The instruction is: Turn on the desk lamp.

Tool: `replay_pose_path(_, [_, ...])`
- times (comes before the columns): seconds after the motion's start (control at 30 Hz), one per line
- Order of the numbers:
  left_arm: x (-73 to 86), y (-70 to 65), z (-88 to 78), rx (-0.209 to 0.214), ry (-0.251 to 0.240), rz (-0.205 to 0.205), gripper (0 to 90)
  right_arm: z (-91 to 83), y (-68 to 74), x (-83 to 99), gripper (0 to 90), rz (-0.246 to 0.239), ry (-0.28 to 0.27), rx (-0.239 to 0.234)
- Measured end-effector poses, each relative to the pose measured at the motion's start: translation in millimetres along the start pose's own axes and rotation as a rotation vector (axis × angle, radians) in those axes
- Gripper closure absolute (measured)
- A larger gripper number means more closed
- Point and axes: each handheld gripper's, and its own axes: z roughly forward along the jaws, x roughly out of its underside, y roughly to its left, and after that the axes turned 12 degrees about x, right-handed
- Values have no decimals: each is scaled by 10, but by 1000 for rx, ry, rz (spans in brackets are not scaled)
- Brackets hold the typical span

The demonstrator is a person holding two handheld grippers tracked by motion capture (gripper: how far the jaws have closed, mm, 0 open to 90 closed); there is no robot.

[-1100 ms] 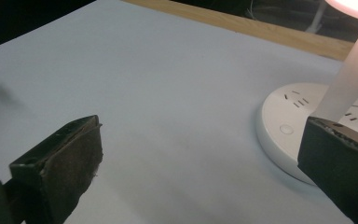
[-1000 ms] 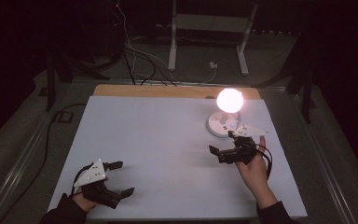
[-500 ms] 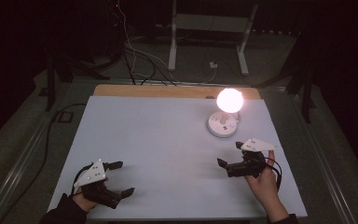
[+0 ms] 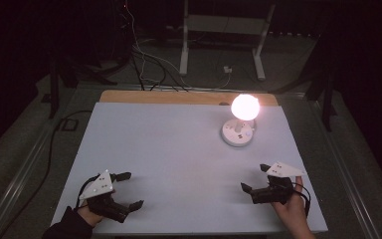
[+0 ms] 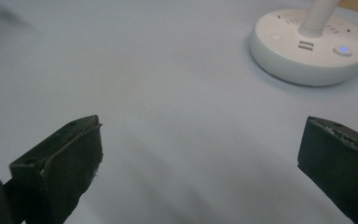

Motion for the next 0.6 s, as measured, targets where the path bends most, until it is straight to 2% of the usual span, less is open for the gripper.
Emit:
replay_pose_path(0.4, [0,-3,2,2,2,2,2,-72,-88,260,0,-24,33,32])
replay_pose_path(0.53, [0,1,2,0,5,2,2,-80,-114,319,0,-6,41,26])
replay_pose_path(0.6, [1,0,4,2,5,2,2,-73,-138,347,0,-3,55,45])
